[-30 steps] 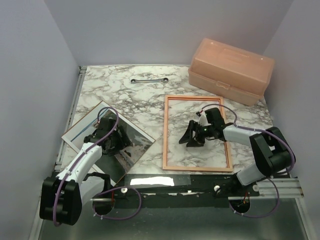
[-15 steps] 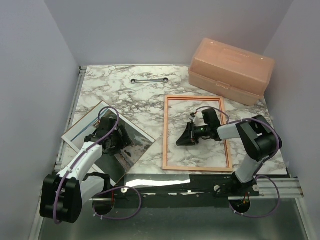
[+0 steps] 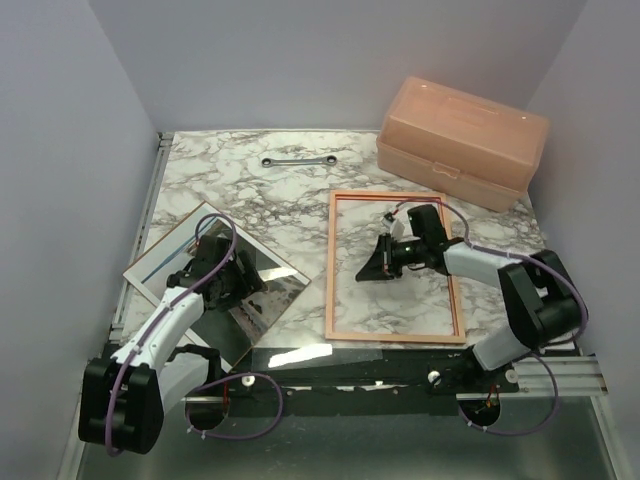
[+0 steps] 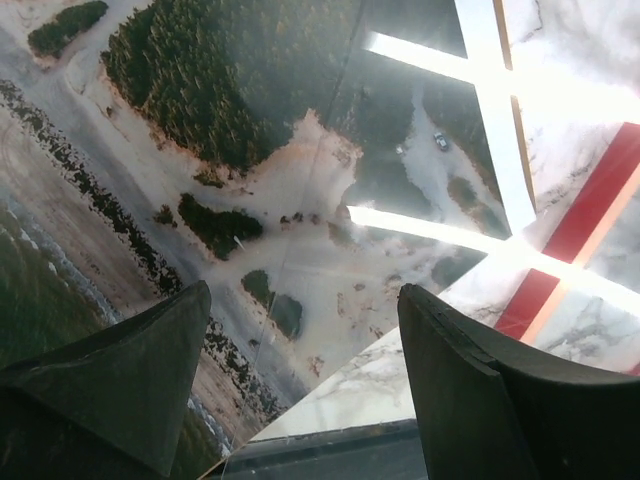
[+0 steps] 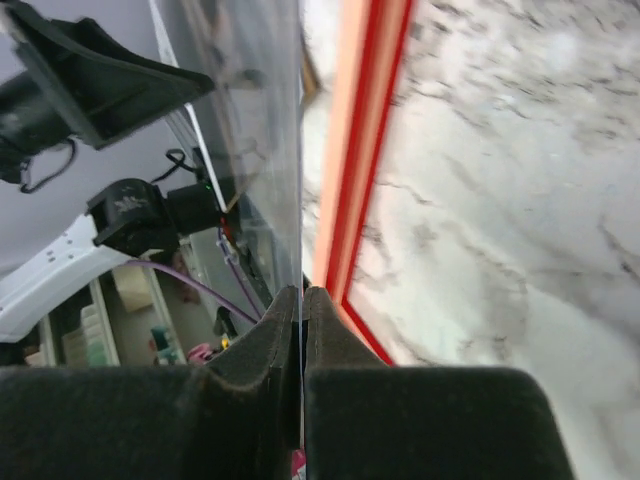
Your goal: Put the photo into the frame
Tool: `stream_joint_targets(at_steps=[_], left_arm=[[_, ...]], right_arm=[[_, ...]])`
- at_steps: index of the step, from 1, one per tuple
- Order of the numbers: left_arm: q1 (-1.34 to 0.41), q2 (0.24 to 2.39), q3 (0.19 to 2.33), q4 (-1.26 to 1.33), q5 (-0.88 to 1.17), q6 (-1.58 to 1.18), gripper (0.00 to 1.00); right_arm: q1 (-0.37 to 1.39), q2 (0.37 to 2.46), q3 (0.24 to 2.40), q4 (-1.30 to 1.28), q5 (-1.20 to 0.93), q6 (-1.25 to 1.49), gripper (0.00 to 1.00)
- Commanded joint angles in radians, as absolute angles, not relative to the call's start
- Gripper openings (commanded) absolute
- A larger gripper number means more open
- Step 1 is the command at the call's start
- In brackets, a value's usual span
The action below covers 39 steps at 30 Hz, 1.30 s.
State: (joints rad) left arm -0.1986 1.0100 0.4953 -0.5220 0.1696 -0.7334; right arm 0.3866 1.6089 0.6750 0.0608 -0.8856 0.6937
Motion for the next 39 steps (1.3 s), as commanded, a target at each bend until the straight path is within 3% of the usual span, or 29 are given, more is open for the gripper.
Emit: stream_joint_targets(at_steps=[1,9,19,39], left_arm=[[-0.206,0.951,0.534,-0.572,0.187,-0.736,0.77],[-0.289,0.948,0.592,-0.579,0.184,-0.786,0.77],[-0.497,1.101,0.684,-0.492,0.176,-0.865,0.73],[-0.791,1.652,1.074,-0.613,0.051,-0.85,0.7]], right_arm=[[0.385,1.419,0.795,-0.216,-0.719,0.59,0.01],[0.384,1.193,1.091,-0.552,-0.45,0.542,0.0],[0.384,1.104,1.439,-0.814,-0.212,0.508,0.0],[0.383,1.068,1.653,-0.96,-0.004,0.473,0.0]])
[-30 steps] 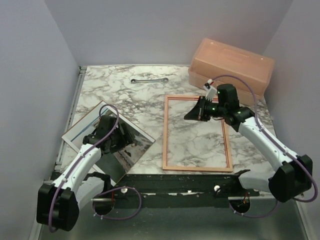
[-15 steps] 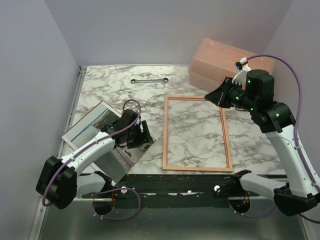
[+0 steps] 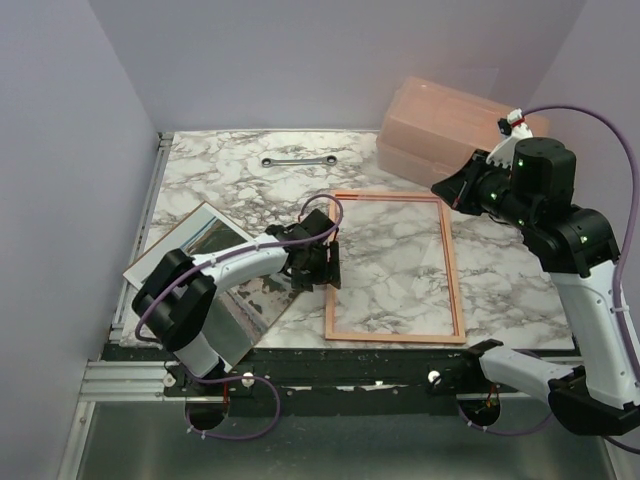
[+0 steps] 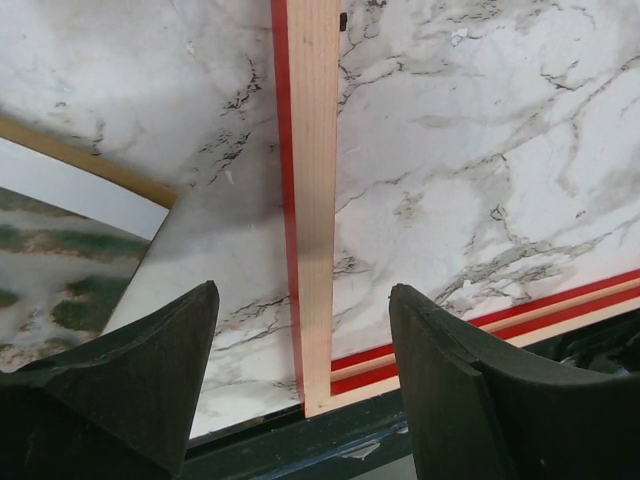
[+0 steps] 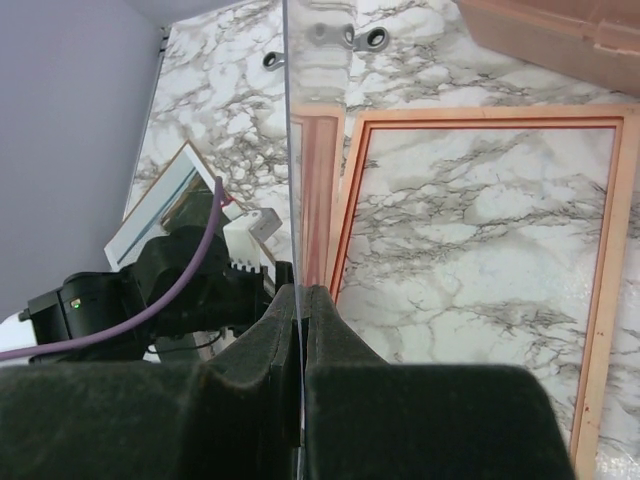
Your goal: Put the photo into the frame
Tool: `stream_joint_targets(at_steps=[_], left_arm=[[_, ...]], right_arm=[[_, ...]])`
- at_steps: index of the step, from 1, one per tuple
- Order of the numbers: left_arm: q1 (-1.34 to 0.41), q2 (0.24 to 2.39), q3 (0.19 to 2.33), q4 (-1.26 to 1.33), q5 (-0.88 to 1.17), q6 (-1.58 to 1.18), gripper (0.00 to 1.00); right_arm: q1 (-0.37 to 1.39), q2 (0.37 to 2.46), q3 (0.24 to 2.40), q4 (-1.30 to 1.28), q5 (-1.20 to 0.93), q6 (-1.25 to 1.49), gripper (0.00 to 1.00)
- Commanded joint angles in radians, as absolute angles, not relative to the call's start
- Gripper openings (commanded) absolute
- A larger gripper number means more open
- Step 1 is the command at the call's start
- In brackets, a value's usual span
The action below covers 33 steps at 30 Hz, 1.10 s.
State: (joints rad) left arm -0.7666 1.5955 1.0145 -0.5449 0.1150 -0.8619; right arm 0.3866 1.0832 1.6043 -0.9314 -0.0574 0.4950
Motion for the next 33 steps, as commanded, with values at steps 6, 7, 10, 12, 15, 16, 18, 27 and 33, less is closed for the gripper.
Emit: stream_joint_targets(at_steps=[6,7,10,12,15,16,18,27,33], left_arm=[[-0.815,1.748,1.158,-0.667,0.02,-0.83,0.61],[-0.818,1.76,1.169,-0.675,0.015,-0.828,0.59],[-0.824,1.788,1.19,-0.695,0.008,-0.824,0.52],[-0.825,1.789,1.193,-0.696,0.008,-0.822,0.48],[-0.825,1.793,1.2,-0.702,0.008,-0.816,0.41],[-0.825,1.797,1.204,-0.705,0.008,-0.812,0.38],[-0.826,1.807,1.217,-0.715,0.008,-0.805,0.33],[-0.825,1.818,1.238,-0.756,-0.029,-0.788,0.15],[-0.826,1.734,1.199,-0.753,-0.05,-0.802,0.05]], right_arm=[[0.384,1.084,1.691,-0.996,0.05,0.48,0.0],[0.385,1.087,1.692,-0.997,0.046,0.479,0.0],[0.385,1.091,1.692,-0.997,0.046,0.478,0.0],[0.385,1.093,1.689,-0.997,0.043,0.479,0.0],[0.384,1.097,1.685,-0.998,0.036,0.478,0.0],[0.384,1.098,1.684,-0.997,0.034,0.478,0.0],[0.384,1.1,1.684,-0.996,0.032,0.477,0.0],[0.385,1.101,1.658,-0.995,0.009,0.475,0.0],[0.384,1.106,1.605,-0.974,-0.041,0.477,0.0]])
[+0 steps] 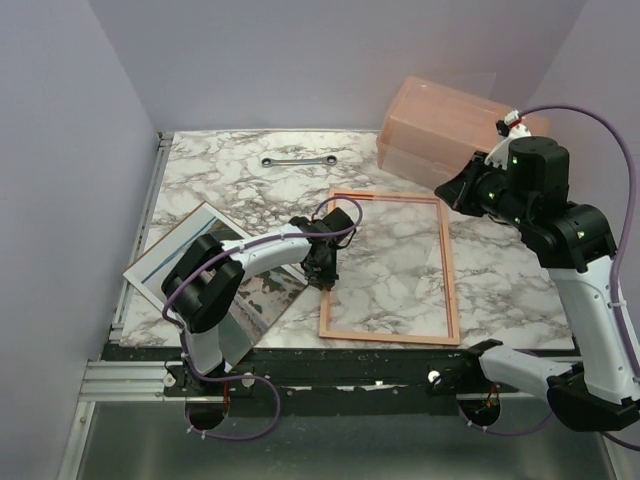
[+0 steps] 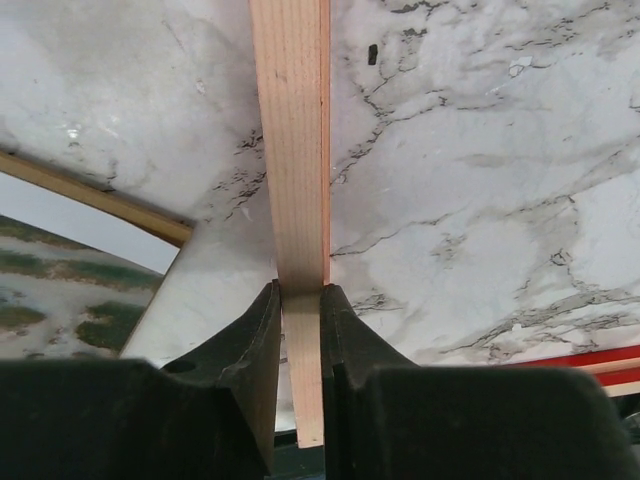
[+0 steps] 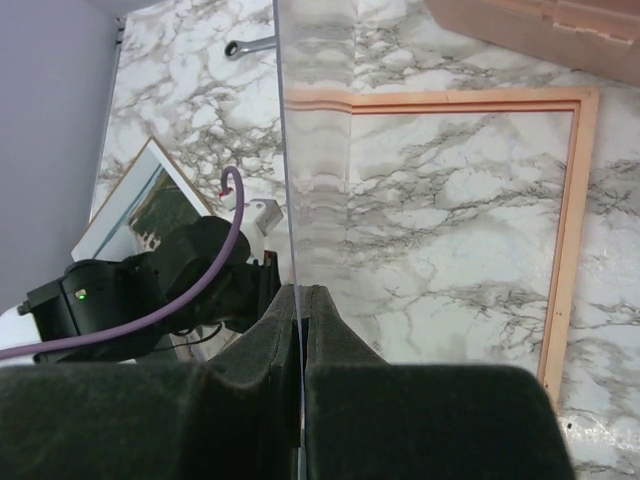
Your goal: Put the photo into the frame
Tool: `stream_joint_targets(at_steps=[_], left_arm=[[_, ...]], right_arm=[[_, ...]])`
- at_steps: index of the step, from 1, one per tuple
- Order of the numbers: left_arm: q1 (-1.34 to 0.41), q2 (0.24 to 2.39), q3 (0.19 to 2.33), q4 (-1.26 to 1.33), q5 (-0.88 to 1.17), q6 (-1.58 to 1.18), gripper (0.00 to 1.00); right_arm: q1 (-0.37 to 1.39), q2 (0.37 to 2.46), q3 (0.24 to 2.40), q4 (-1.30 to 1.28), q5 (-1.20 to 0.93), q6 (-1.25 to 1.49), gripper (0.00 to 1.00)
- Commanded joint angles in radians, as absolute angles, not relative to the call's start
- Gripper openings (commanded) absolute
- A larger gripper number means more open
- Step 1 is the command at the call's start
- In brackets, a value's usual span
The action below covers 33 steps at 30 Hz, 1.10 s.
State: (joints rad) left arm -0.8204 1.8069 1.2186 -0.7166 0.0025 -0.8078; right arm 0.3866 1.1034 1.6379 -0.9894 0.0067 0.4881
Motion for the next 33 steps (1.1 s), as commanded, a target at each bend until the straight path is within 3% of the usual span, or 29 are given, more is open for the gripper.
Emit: stream_joint_targets(at_steps=[1,8,26,28,33], left_arm=[[-0.825,1.711,1.192,-0.755,-0.057,-0.81,0.04],[-0.825,1.583,1.157,-0.796,-0.137,-0.841,0.0],[-0.806,1.512,1.001,-0.827,-0.209,-0.864,0.0],[-0.801,1.506,0.995,-0.827,-0.21,-0.862,0.06],[-0.787,1.467,0.988,-0.812,-0.196,-0.851,0.4]], right_arm=[[0.384,1.106,1.597,-0.968,-0.048,0.481,0.0],[0.384,1.104,1.533,-0.925,-0.126,0.505,0.0],[0.384,1.107,1.391,-0.837,-0.319,0.538,0.0],[0.384,1.11,1.377,-0.832,-0.332,0.537,0.0],[0.384,1.12,1.362,-0.828,-0.361,0.542,0.0]])
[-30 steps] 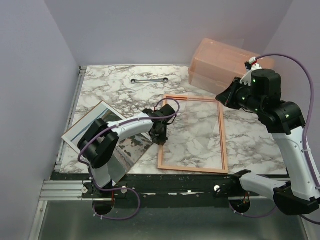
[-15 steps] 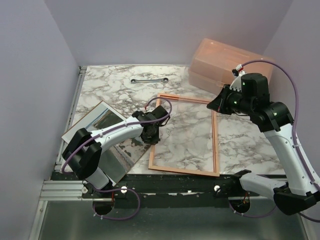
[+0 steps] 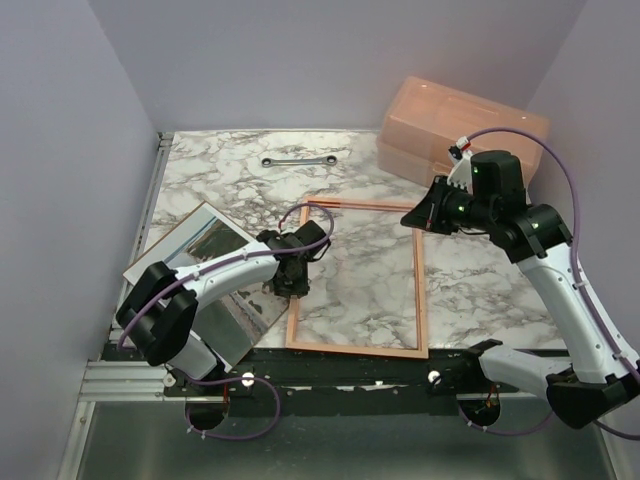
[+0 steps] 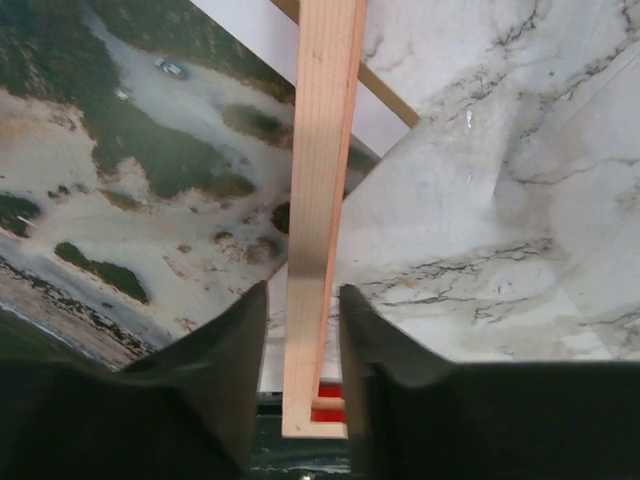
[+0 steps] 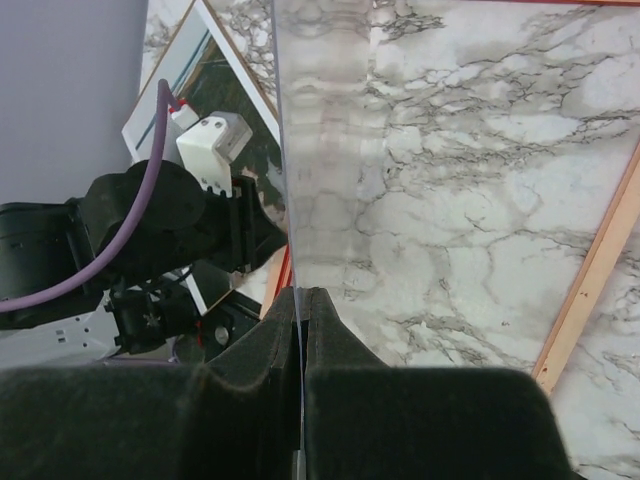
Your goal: Put the photo into the frame
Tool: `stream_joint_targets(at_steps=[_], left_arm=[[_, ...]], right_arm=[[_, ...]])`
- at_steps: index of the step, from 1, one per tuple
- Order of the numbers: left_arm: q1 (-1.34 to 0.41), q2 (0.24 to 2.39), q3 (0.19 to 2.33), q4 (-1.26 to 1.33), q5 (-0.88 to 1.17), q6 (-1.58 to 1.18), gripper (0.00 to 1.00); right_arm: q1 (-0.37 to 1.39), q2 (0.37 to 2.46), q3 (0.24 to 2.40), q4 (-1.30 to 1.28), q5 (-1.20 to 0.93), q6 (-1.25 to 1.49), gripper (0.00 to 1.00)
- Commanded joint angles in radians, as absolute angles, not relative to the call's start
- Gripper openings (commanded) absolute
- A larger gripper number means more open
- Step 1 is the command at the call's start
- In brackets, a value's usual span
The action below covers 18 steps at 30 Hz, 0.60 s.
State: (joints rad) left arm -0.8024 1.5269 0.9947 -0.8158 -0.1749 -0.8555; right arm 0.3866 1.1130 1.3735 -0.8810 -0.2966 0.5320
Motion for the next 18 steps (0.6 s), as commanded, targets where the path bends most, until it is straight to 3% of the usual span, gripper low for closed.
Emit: stream_joint_targets(at_steps=[1,3,7,18], left_arm=[[-0.782,1.455,0.984,-0.803,-0.182,-0.845,0.48],[-0.769,1.431,0.968,-0.777,-0.154,-0.837,0.55],[-0.729,1.366,0.918,-0.724,-0.099,-0.824,0.56],[-0.567,1.218,0.704,-0.541,0.096,-0.782,0.47]], right_arm=[[0.384,1.121,1.361,-0.826,-0.37,0.542,0.0],[0.385,1.124,1.359,-0.826,-0.381,0.542,0.0],[0.384,1.13,1.354,-0.817,-0.406,0.547,0.0],[0.382,1.161,1.31,-0.789,-0.504,0.561,0.0]])
